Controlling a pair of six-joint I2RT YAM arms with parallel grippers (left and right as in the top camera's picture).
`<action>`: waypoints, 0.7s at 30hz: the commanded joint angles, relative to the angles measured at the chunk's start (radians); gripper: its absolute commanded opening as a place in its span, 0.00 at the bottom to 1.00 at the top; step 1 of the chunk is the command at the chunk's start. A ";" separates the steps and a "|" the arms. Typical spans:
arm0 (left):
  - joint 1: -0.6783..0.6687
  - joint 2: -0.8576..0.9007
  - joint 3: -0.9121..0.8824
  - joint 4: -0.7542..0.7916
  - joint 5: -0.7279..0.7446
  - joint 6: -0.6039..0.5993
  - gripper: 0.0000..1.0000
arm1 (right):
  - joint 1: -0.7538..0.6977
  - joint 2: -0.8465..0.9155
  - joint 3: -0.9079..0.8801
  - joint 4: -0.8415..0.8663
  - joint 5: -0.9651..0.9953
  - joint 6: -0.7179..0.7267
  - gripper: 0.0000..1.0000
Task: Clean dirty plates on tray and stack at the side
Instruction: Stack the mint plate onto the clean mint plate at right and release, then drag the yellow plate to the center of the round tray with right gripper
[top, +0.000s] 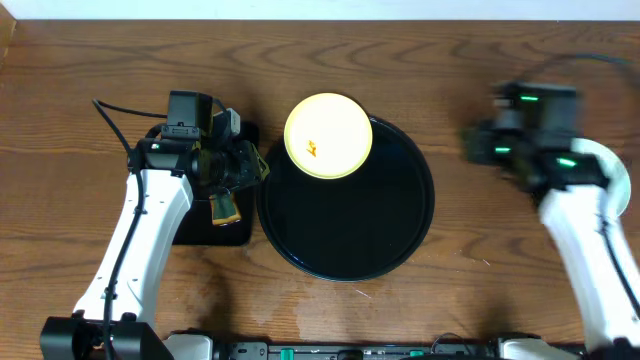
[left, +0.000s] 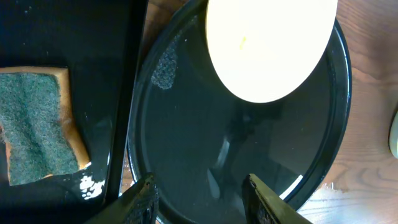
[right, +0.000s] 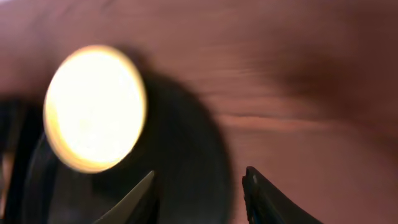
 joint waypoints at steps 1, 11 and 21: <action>0.003 -0.004 0.015 -0.010 -0.005 0.010 0.45 | 0.151 0.142 -0.001 0.101 -0.018 -0.202 0.42; 0.003 -0.004 0.015 -0.031 -0.005 0.025 0.46 | 0.256 0.485 -0.001 0.539 0.054 -0.192 0.47; 0.003 -0.004 0.015 -0.032 -0.005 0.025 0.46 | 0.255 0.574 0.000 0.574 0.061 -0.077 0.01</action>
